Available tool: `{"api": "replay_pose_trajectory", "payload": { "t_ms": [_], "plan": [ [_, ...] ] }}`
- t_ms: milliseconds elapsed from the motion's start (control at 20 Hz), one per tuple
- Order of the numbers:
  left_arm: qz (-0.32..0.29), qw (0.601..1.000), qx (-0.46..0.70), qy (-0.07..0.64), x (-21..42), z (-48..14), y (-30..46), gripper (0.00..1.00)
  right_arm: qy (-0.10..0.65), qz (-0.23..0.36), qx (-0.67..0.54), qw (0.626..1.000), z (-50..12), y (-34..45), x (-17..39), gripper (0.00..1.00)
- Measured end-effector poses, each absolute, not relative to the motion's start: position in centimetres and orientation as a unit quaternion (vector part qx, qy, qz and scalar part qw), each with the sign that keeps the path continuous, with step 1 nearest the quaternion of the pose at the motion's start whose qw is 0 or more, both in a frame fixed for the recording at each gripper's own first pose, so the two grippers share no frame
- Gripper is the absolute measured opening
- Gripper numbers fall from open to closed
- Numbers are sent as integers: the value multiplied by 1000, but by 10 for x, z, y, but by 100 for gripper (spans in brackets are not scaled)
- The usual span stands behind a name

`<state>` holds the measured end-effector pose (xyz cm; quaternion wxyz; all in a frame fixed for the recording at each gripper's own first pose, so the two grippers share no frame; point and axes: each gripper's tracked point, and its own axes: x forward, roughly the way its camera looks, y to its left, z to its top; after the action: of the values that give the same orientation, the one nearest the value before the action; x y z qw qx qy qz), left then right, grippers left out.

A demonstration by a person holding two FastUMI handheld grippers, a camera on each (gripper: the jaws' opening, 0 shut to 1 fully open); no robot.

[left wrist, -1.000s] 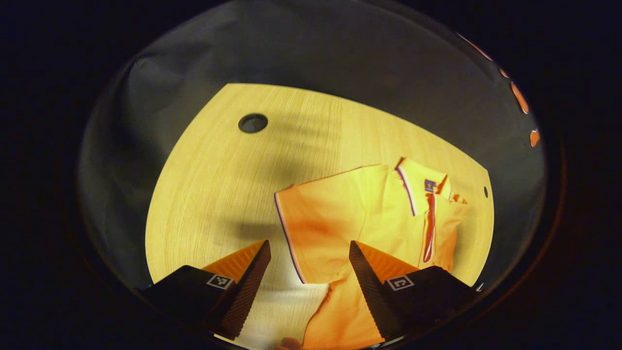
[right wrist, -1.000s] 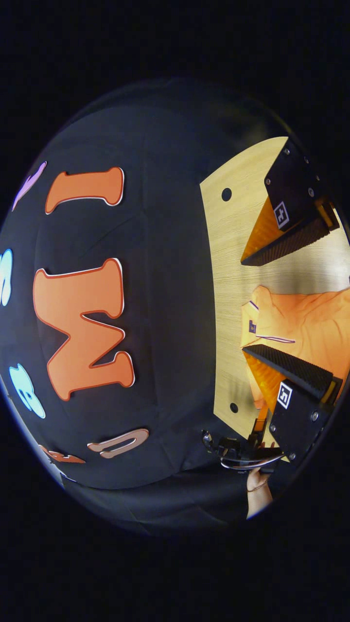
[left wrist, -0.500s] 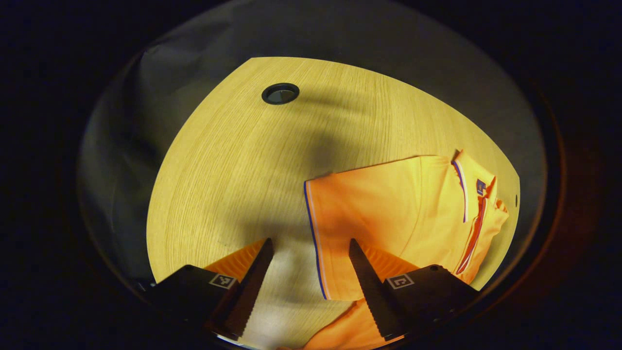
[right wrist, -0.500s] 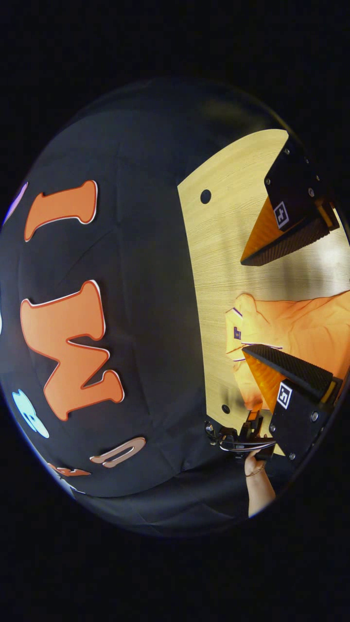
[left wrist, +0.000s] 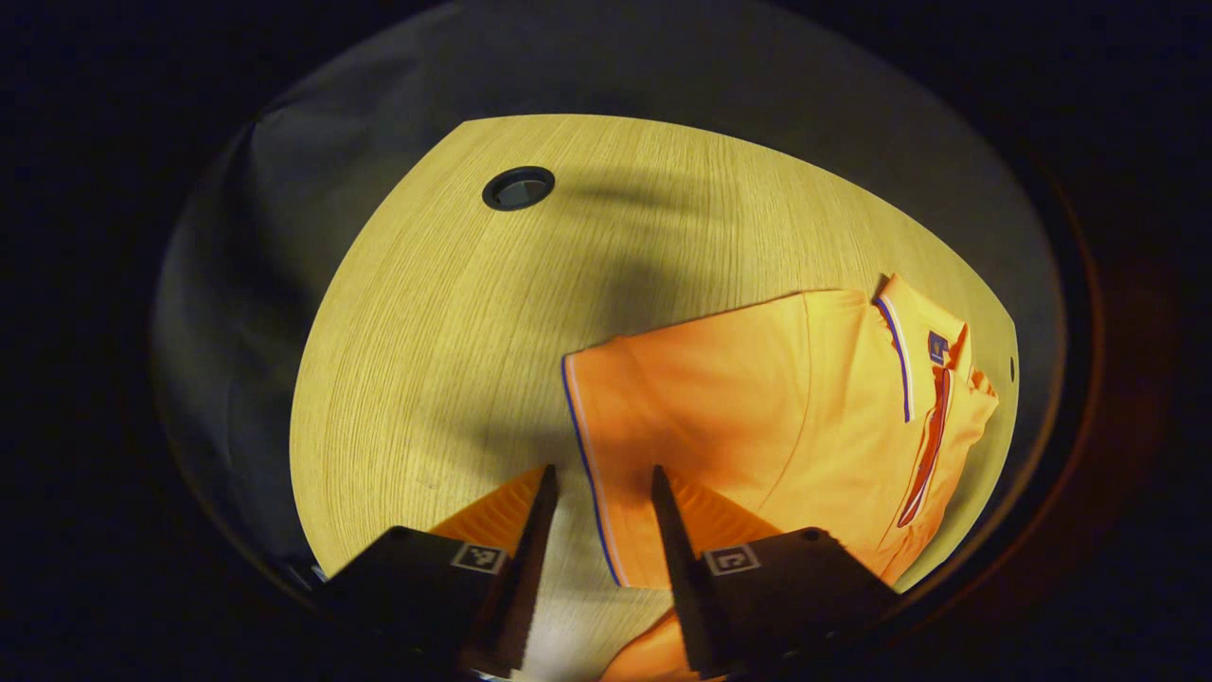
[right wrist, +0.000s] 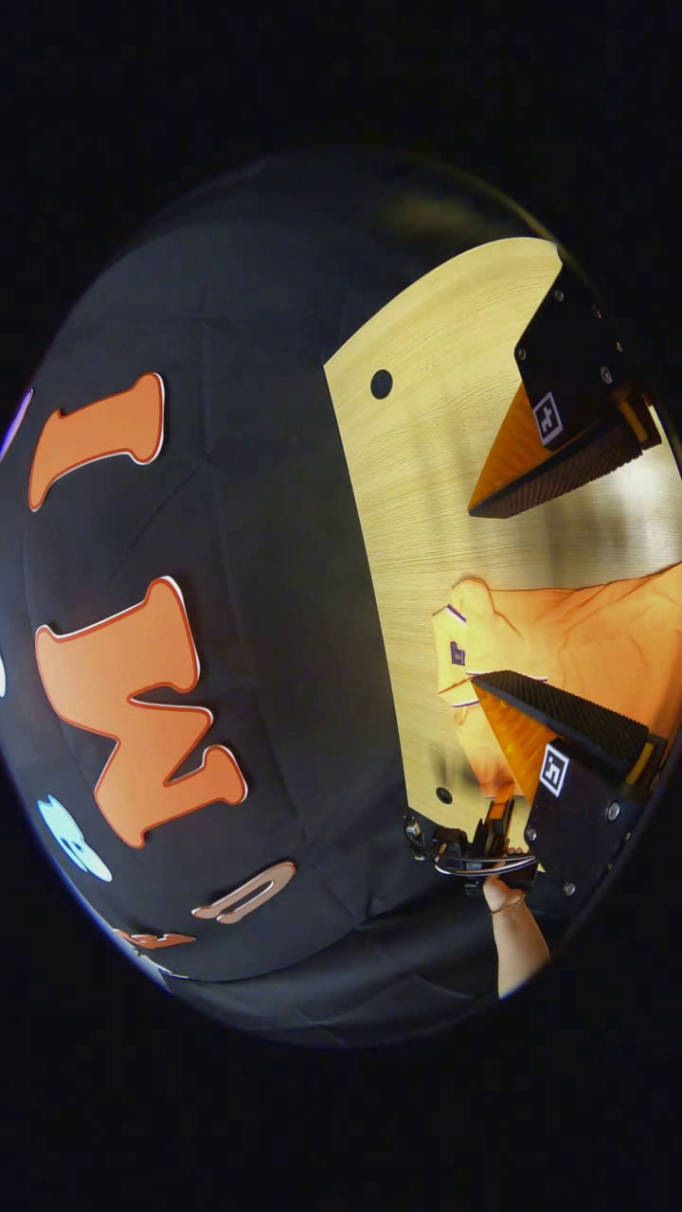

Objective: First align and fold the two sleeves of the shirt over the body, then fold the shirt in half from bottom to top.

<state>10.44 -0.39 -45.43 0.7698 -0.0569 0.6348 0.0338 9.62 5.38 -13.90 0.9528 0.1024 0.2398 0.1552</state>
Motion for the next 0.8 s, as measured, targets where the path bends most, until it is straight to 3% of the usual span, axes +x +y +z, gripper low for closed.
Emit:
{"api": "replay_pose_trajectory", "payload": {
  "t_ms": [100, 150, 250, 300, 550, 800],
  "plan": [
    [23, 764, -53, 643, 102, -456, -11, 37, 244, 165, 103, 950, -141, 54, 94, 98],
    [18, 767, -48, 639, 103, -453, -13, 17, 246, 167, 101, 950, -141, 52, 93, 98],
    [10, 782, -48, 621, 108, -452, -16, 11, 244, 165, 94, 951, -143, 47, 91, 98],
    [22, 785, -52, 617, 110, -446, -13, 2, 244, 163, 92, 952, -144, 45, 92, 98],
    [22, 810, -71, 581, 112, -420, -15, 1, 241, 171, 101, 950, -140, 41, 93, 98],
    [-31, 851, -26, 524, 128, -358, -47, 1, 234, 174, 106, 951, -137, 29, 93, 98]
  ]
}}
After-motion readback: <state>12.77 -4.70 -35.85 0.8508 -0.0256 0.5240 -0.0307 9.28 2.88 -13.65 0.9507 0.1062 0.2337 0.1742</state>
